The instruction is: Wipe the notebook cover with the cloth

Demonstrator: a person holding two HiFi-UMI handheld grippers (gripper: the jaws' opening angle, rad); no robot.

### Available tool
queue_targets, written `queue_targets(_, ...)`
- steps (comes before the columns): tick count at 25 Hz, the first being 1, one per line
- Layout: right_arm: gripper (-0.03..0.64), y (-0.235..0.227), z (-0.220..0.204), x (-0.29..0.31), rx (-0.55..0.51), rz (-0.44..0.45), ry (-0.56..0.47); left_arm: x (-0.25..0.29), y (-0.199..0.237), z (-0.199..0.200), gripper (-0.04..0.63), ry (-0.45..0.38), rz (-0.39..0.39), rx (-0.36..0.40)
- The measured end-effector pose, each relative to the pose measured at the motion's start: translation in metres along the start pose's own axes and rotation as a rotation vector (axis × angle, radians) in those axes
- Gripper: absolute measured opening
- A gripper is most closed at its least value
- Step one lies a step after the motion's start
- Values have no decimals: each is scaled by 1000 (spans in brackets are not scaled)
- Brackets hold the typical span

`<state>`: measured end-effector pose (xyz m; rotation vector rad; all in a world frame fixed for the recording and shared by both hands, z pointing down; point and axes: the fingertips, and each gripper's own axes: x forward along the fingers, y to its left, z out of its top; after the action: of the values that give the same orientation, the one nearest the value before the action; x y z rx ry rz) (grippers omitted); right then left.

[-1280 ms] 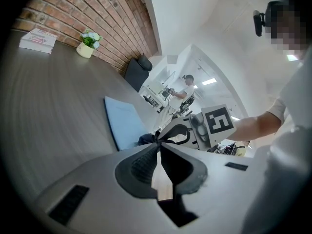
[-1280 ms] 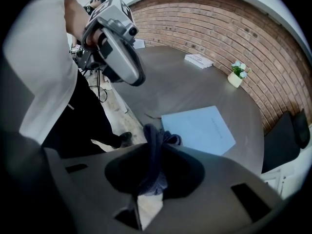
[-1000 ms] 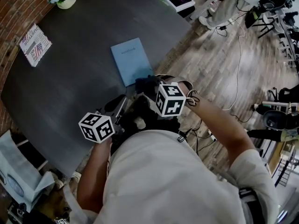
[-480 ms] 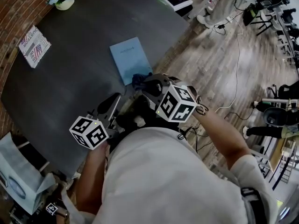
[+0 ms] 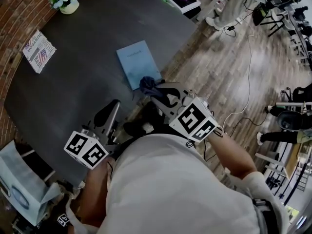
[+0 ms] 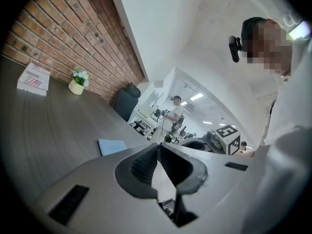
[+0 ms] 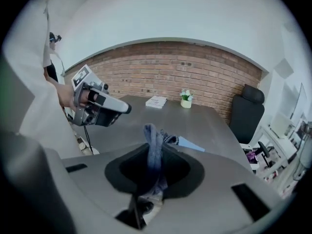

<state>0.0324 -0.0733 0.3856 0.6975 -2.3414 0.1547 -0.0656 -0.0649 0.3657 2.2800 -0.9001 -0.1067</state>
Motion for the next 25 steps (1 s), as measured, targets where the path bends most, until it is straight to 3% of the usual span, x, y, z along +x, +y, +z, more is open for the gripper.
queue_targets(10,81,-7,21,-42,224,-129,-171,-36,-19,13,29,-47,7,39)
queue_targets(15,81,-8,26,-53,339,-152,-238,-48,-24,12,29,-49,-6,49)
queue_targets(25,81,4,36,-70,364,-184,-304,-58,-37,15,29,-64,-35,81)
